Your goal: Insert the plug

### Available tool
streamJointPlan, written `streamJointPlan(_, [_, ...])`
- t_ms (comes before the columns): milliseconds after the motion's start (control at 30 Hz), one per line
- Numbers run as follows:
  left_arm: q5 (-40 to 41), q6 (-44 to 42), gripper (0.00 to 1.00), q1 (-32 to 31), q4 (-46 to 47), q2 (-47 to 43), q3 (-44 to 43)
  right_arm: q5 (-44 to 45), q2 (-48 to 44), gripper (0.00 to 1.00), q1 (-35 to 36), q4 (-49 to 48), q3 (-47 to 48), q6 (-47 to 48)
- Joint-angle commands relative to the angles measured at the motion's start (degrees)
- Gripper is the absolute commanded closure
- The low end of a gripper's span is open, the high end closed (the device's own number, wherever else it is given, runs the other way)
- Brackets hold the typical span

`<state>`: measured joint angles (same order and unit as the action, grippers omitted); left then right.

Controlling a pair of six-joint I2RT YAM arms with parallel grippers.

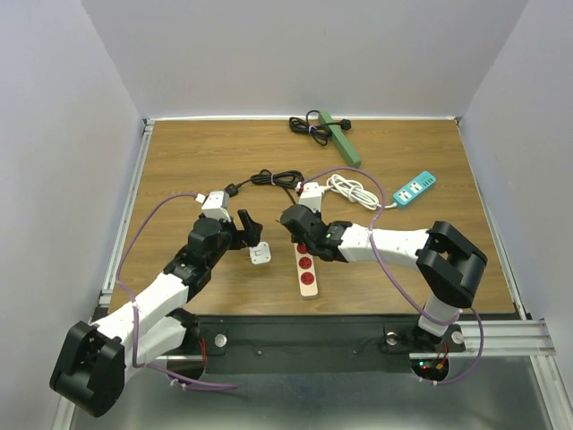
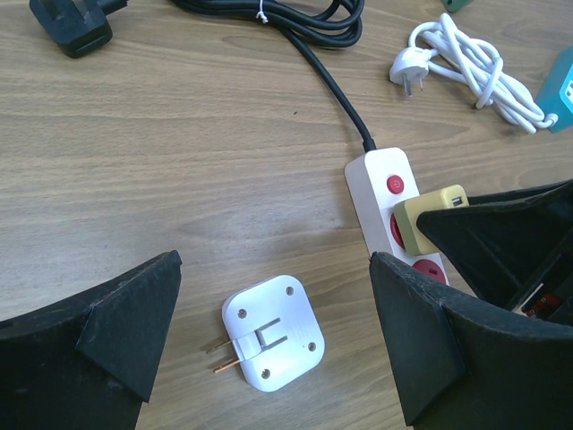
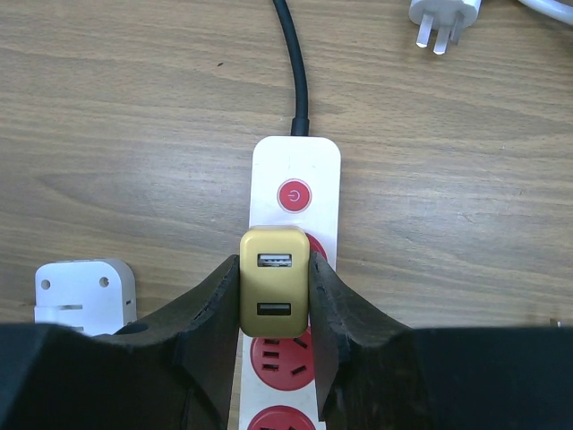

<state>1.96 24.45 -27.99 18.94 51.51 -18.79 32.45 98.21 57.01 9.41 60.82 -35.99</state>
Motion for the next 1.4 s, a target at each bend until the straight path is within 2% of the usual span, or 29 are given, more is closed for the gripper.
streamJointPlan(0, [0.50,-0.89,0.02,0.39,0.57,-1.58,-0.55,-4.23,3.12,1.00,2.05,8.34,-3.33,-1.72])
streamJointPlan(467, [0.42,-1.07,0.02,0.48,0.48,-1.23,-0.81,-3.35,9.71,1.00,4.07,11.86,-1.14,-1.28])
streamJointPlan(1133, [0.50,-1.07,0.02,0.65,-0.04,-1.85,-0.73,-8.63,14.99,1.00,5.74,12.48,-6.94,-4.88])
streamJointPlan(1367, [0.33,-1.07,0.02,0.74,-0.13,-1.94,-0.46,-10.03,14.20,1.00,6.09,12.48,-8.70,-5.76])
